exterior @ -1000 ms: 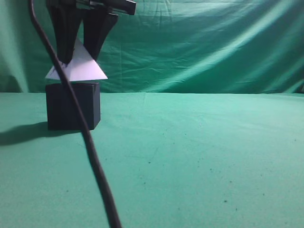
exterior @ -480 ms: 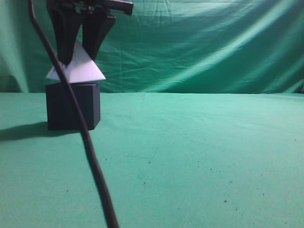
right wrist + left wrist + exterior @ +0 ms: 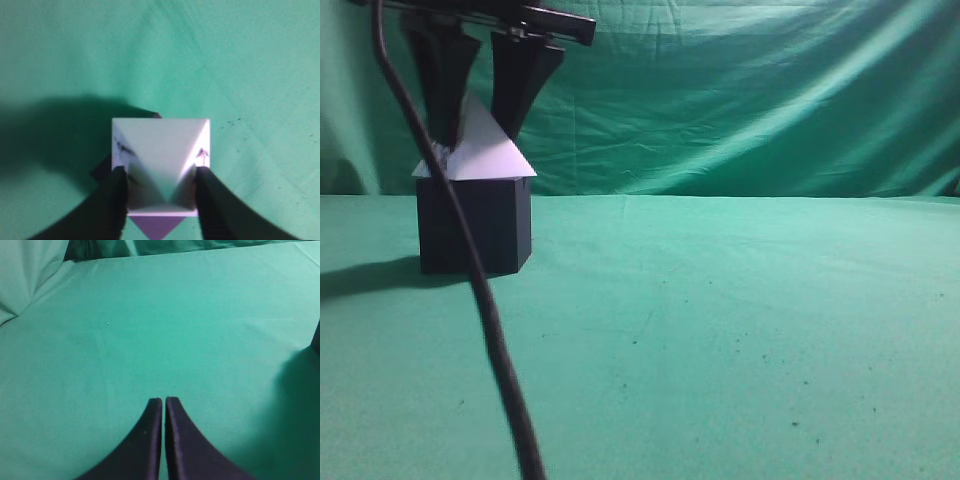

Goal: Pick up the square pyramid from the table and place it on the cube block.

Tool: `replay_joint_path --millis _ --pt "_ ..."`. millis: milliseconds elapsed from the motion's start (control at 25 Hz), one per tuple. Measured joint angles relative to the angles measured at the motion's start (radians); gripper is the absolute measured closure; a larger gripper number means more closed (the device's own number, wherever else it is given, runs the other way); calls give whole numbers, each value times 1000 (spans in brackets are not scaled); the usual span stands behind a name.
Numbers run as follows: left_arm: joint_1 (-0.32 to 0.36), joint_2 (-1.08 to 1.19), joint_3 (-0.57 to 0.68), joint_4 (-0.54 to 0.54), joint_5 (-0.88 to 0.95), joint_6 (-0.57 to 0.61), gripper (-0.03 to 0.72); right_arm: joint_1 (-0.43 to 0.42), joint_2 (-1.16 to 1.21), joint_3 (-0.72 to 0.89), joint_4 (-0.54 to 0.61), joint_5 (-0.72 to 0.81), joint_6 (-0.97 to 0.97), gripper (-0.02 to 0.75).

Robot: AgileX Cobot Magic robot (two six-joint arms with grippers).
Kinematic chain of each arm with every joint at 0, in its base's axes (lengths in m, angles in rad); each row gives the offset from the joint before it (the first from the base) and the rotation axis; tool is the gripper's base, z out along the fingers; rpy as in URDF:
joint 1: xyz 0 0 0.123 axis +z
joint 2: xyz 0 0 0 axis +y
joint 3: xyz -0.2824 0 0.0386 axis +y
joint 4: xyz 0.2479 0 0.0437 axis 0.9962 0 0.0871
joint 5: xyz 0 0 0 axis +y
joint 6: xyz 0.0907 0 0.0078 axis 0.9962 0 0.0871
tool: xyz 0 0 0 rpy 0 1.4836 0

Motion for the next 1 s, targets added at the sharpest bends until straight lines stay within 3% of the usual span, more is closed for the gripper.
replay_joint_path --millis 200,480,600,760,880,1000 --pt "0 0 0 0 0 0 688 0 2 -9 12 28 -4 138" --pt "0 0 0 0 0 0 688 0 0 -160 14 128 -4 129" --pt "0 0 0 0 0 0 688 0 -44 -189 20 134 2 311" --pt "0 0 0 0 0 0 688 0 -161 -191 20 144 10 627" --pt "0 0 0 0 0 0 688 -6 -277 -177 20 146 13 738" --pt "0 0 0 0 0 0 688 -8 -410 -91 0 148 25 738"
